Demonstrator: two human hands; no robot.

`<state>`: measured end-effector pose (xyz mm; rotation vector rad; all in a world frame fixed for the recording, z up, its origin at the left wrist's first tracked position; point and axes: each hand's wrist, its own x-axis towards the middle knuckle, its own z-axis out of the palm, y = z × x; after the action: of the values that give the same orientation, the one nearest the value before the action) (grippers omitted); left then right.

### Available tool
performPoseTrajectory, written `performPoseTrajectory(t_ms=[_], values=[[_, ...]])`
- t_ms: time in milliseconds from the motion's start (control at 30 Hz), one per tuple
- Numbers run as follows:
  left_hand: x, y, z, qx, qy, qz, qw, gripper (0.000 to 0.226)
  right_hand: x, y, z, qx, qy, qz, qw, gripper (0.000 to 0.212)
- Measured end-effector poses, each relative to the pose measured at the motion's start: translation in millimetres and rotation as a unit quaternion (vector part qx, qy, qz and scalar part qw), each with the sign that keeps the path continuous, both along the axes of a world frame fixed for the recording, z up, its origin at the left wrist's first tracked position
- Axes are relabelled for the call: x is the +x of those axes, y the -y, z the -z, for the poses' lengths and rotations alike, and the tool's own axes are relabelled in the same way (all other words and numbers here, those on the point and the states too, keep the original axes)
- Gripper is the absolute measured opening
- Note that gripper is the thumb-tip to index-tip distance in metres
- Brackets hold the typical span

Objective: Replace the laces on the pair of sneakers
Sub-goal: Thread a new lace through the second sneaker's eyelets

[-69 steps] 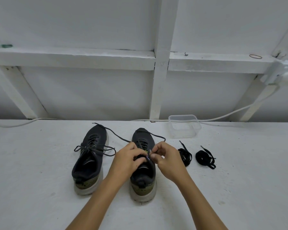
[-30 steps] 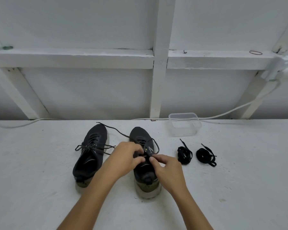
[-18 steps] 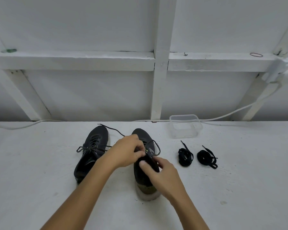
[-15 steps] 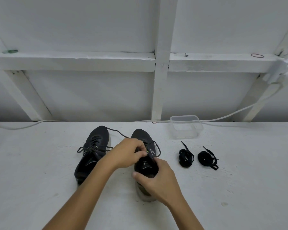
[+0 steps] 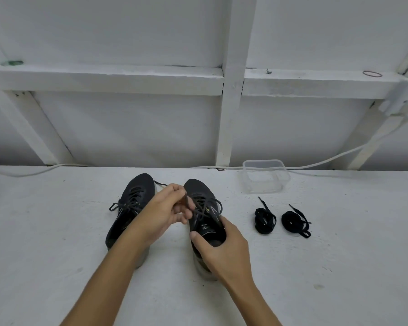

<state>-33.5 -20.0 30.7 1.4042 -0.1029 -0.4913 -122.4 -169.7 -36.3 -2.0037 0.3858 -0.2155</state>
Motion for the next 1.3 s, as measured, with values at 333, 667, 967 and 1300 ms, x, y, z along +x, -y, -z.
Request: performPoseTrajectory(t_ms=[333, 667, 967, 1300], values=[[6.6, 5.6, 6.9, 0.527, 0.265, 0.141, 0.795, 0.015, -5.4, -1.5, 15.5, -0.037, 0.014, -0.013, 0.999, 0.082], [5.7, -2.0, -19.1, -0.186, 0.009, -0.001, 0.983, 0.028, -4.8, -0.7, 17.7, -0.043, 0.011, -0.001, 0.999, 0.083], [-0.5, 7.6, 9.2, 0.446, 0.21, 0.102, 0.864, 0.028, -6.0, -1.4, 15.2, -0.032, 0.003, -0.006, 0.999, 0.08], [-4.9, 6.8, -20.9, 0.207, 0.141, 0.148, 0.957, 0.003, -8.2, -8.1, 5.1, -0.025, -0.006, -0.008, 1.0, 0.071]])
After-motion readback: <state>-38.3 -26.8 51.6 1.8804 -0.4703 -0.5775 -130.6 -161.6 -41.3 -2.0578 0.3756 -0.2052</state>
